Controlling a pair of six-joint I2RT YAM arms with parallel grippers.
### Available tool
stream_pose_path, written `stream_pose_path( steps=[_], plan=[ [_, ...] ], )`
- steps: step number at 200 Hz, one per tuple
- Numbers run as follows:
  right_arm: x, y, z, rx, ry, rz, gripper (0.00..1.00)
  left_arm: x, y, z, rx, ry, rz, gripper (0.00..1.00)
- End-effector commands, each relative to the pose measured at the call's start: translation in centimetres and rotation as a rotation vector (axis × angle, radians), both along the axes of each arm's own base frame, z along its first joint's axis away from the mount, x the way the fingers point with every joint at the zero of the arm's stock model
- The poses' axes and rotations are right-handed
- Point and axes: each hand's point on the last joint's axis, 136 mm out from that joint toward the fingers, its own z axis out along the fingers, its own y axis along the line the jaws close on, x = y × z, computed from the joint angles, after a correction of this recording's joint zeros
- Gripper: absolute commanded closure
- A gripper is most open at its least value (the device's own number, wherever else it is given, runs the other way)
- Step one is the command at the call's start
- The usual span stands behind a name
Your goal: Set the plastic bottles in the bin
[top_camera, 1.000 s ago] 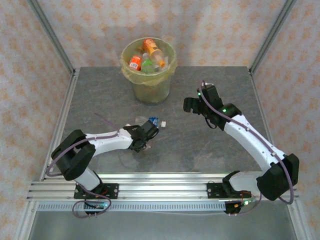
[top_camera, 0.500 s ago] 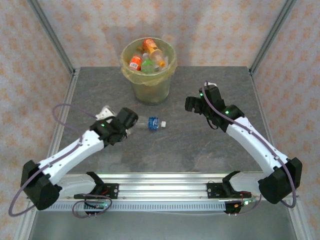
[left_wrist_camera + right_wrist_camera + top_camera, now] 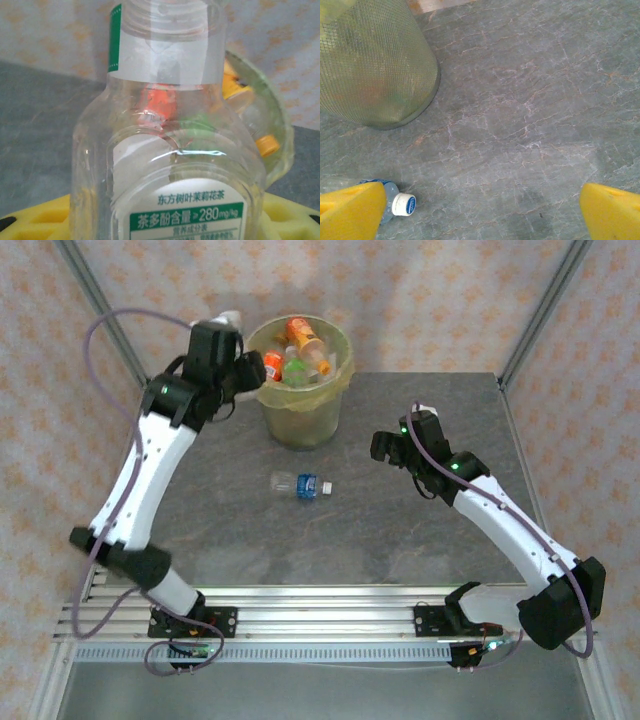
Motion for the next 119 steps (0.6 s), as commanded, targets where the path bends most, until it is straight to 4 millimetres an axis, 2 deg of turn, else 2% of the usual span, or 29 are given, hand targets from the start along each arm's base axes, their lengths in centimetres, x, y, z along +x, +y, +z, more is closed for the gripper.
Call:
stream_pose_path(
  steps=[1,18,62,93,119],
  plan=[
    [-0.1,-0.5,0.3,0.003,-0.011,-0.034,0.01,1.5,-1.0,-1.7,0.072,0.126,-0.183,0.55],
    [-0.3,-0.7,0.4,0.002,-0.011,-0.042,0.01,4.2,-1.1,-2.2,0.036,0.145,-0.171,0.55],
    [-0.5,-0.8,0.4,0.013,-0.006,-0.048,0.01,9.6,-2.0,-2.9,-0.062,0.061,-0.143,0.55],
    [-0.5,-0.5,0.0,0.019,0.011,-0.039,0.01,11.8,-1.5,-3.0,-0.060,0.008,-0.091,0.55],
    [-0.4,-0.3,-0.5,0.022,0.025,-0.036,0.01,12.6,-1.5,-3.4,-0.080,0.000,-0.076,0.55]
  ],
)
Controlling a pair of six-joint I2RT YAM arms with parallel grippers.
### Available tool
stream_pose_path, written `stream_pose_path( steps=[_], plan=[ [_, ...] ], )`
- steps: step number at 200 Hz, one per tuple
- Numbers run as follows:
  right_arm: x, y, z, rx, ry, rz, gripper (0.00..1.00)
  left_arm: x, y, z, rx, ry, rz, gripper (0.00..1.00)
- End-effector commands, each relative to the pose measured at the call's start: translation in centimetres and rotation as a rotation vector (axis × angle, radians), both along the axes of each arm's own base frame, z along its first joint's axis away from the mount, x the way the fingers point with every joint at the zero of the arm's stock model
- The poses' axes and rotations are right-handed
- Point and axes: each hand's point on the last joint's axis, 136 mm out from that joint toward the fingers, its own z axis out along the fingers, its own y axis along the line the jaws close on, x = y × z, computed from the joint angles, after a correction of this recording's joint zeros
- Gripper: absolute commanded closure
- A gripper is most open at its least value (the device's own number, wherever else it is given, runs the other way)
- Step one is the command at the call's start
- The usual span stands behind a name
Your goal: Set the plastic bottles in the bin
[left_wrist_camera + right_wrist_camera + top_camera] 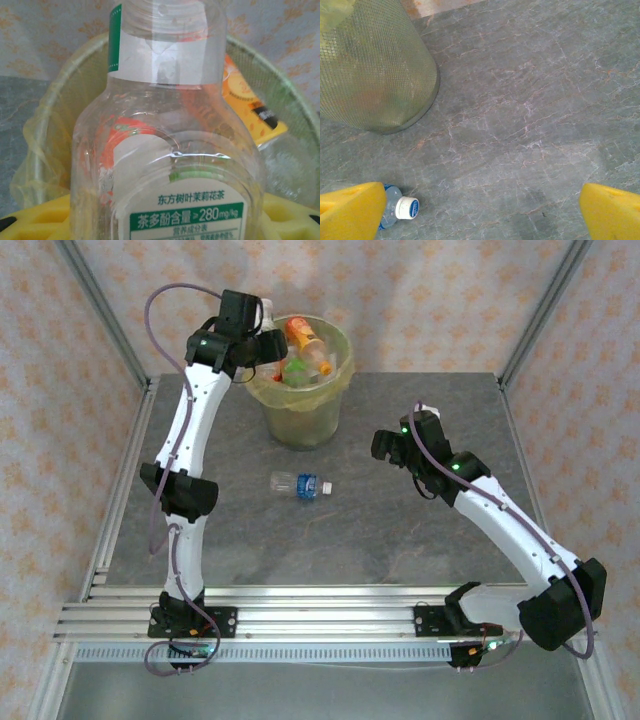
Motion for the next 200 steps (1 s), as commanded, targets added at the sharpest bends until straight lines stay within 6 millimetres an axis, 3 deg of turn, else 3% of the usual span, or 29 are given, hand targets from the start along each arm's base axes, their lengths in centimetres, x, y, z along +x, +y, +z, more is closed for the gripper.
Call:
stream_pose_path(
  steps=[1,33,89,131,163,200],
  plan=[
    [-0.4,-0.1,-0.6,0.000,0.026,-0.009,0.01,1.1,0.5,2.4,-0.038,-0.091,0.036,0.55],
    [-0.1,0.2,-1.1,0.002,0.036,-0.003,0.01,1.6,0.7,1.4,-0.032,-0.077,0.051,0.55],
    [0.3,1.0,-1.9,0.014,0.060,0.018,0.01,2.5,0.7,-2.1,-0.005,-0.002,0.056,0.54],
    [0.3,1.1,-2.0,0.015,0.064,0.022,0.01,2.3,2.0,-3.9,0.069,0.051,0.066,0.43],
    [0.4,1.3,-2.0,0.021,0.064,0.027,0.01,1.9,2.5,-3.7,0.093,0.057,0.062,0.22],
    [0.5,1.6,-2.1,0.031,0.071,0.030,0.01,1.8,2.5,-1.1,0.076,-0.011,0.071,0.16]
  ],
)
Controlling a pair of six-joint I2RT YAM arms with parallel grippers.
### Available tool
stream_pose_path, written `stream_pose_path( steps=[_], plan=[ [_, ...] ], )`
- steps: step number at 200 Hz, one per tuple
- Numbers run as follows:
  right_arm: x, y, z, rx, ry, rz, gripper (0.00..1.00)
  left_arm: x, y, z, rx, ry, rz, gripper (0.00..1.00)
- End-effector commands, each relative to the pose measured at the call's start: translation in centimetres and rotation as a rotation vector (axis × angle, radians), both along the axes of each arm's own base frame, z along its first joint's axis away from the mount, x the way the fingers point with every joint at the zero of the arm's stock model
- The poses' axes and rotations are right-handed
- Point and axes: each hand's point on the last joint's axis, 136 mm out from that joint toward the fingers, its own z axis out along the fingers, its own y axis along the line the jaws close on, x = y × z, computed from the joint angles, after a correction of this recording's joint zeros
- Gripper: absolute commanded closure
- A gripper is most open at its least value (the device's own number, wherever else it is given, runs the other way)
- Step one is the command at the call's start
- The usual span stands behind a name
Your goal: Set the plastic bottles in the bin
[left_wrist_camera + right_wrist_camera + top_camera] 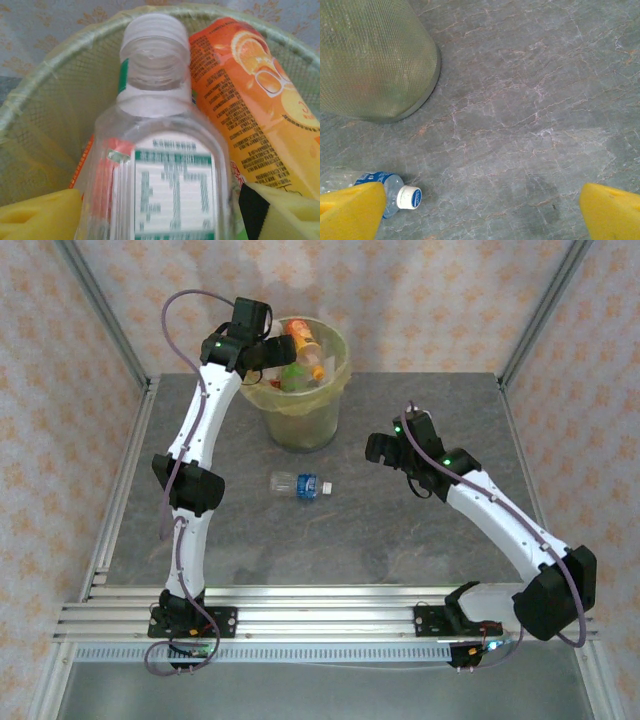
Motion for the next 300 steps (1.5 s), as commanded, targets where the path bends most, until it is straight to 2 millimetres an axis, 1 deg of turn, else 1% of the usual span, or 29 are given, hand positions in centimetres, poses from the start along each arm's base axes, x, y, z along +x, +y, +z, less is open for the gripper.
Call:
stream_pose_path(
  steps=[1,21,37,65,91,102,134,153,177,199,209,227,261,281,300],
  plan=[
    [0.2,0.3,0.1,0.017,0.001,-0.003,0.01,-1.1,2.6,3.2,0.028,-0.050,0.058,0.16],
    [0.2,0.4,0.1,0.021,0.000,-0.002,0.01,-1.3,3.3,4.4,0.039,-0.078,0.098,0.16],
    [0.2,0.4,0.3,0.021,-0.003,-0.001,0.01,-1.5,4.2,5.0,0.056,-0.091,0.139,0.19],
    [0.2,0.4,0.4,0.021,-0.007,-0.001,0.01,-2.0,5.3,5.0,0.100,-0.083,0.183,0.21],
    [0.3,0.4,0.4,0.019,-0.006,0.000,0.01,-2.4,6.2,4.8,0.134,-0.067,0.219,0.26],
    [0.3,0.4,0.5,0.021,-0.007,0.000,0.01,-2.6,6.5,4.8,0.142,-0.065,0.232,0.26],
    [0.4,0.6,0.4,0.021,-0.005,0.003,0.01,-2.3,5.3,5.1,0.093,-0.077,0.187,0.23],
    [0.5,0.6,0.6,0.023,-0.010,0.004,0.01,-2.0,3.8,5.4,0.030,-0.091,0.133,0.24],
    [0.5,0.6,0.8,0.025,-0.015,0.003,0.01,-1.6,2.2,5.3,-0.022,-0.092,0.079,0.30],
    [0.5,0.6,0.9,0.023,-0.017,0.002,0.01,-1.4,1.7,4.4,-0.036,-0.072,0.066,0.37],
    [0.6,0.6,1.0,0.022,-0.019,0.002,0.01,-1.3,1.4,4.1,-0.043,-0.063,0.055,0.38],
    [0.5,0.6,0.9,0.021,-0.017,0.003,0.01,-1.1,0.6,3.8,-0.066,-0.059,0.020,0.38],
    [0.6,0.5,1.0,0.021,-0.019,0.000,0.01,-0.8,-1.1,3.7,-0.123,-0.059,-0.052,0.34],
    [0.6,0.5,1.1,0.022,-0.020,-0.001,0.01,-0.9,-1.6,3.3,-0.132,-0.048,-0.080,0.34],
    [0.6,0.5,1.0,0.021,-0.018,-0.001,0.01,-0.9,-1.4,2.9,-0.110,-0.040,-0.083,0.33]
  ],
)
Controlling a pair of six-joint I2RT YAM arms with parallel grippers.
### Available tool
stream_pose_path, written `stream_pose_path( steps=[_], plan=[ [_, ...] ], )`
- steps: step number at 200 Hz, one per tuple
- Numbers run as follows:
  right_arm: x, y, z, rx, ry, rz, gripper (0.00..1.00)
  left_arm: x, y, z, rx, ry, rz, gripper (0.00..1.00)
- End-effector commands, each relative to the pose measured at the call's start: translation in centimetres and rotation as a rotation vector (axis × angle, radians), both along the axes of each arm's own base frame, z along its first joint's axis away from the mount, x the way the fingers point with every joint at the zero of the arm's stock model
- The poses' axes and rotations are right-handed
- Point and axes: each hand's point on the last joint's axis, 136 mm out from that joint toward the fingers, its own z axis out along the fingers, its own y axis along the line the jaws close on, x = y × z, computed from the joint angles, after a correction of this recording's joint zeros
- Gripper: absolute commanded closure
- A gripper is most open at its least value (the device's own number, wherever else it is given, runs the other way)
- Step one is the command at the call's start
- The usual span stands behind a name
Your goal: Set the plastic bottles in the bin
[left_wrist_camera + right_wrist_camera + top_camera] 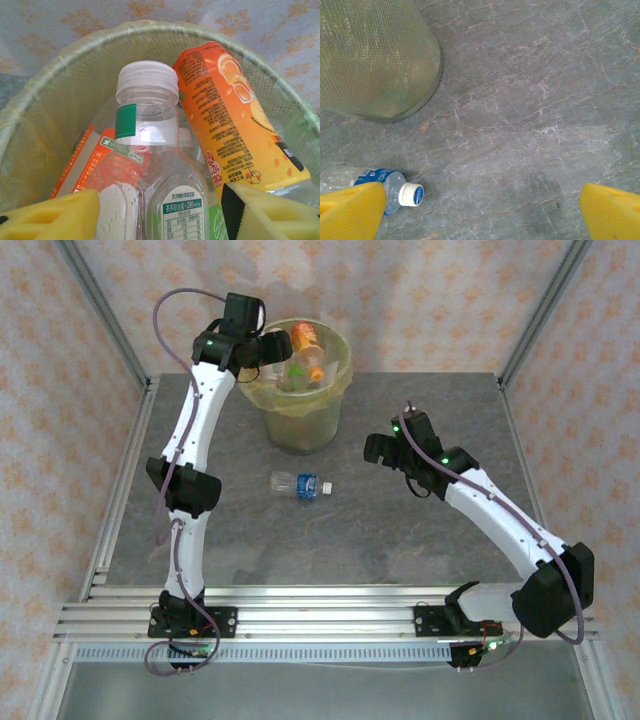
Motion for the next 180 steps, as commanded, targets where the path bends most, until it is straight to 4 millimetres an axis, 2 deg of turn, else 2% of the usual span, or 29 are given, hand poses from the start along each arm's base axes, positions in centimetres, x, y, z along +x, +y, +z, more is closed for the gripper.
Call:
stream_pose_path(
  steps=[1,32,54,63,81,99,128,147,180],
  plan=[
    [0.5,0.1,1.4,0.015,-0.032,-0.013,0.01,0.2,-0.7,1.0,-0.013,-0.035,-0.045,0.33],
    [0.5,0.2,1.4,0.018,-0.031,-0.013,0.01,0.8,-0.7,1.0,-0.011,-0.057,-0.075,0.31],
    [0.5,0.1,1.4,0.019,-0.031,-0.016,0.01,1.4,-1.1,0.0,-0.052,-0.038,-0.106,0.43],
    [0.5,0.1,1.3,0.018,-0.029,-0.017,0.01,1.5,-1.4,-0.6,-0.058,-0.025,-0.116,0.45],
    [0.6,0.2,1.1,0.015,-0.025,-0.016,0.01,1.7,-2.0,-1.4,-0.073,-0.009,-0.142,0.44],
    [0.6,0.3,1.2,0.012,-0.018,-0.013,0.01,1.8,-1.2,-1.5,-0.048,-0.007,-0.106,0.38],
    [0.6,0.3,1.3,0.011,-0.016,-0.006,0.01,1.3,0.7,0.9,0.004,-0.057,-0.032,0.33],
    [0.6,0.6,1.5,0.020,-0.019,0.005,0.01,0.7,2.1,3.7,0.036,-0.123,0.012,0.26],
    [0.6,1.7,1.4,0.052,-0.021,0.058,0.01,-0.5,3.1,8.9,0.036,-0.251,0.046,0.12]
  ],
)
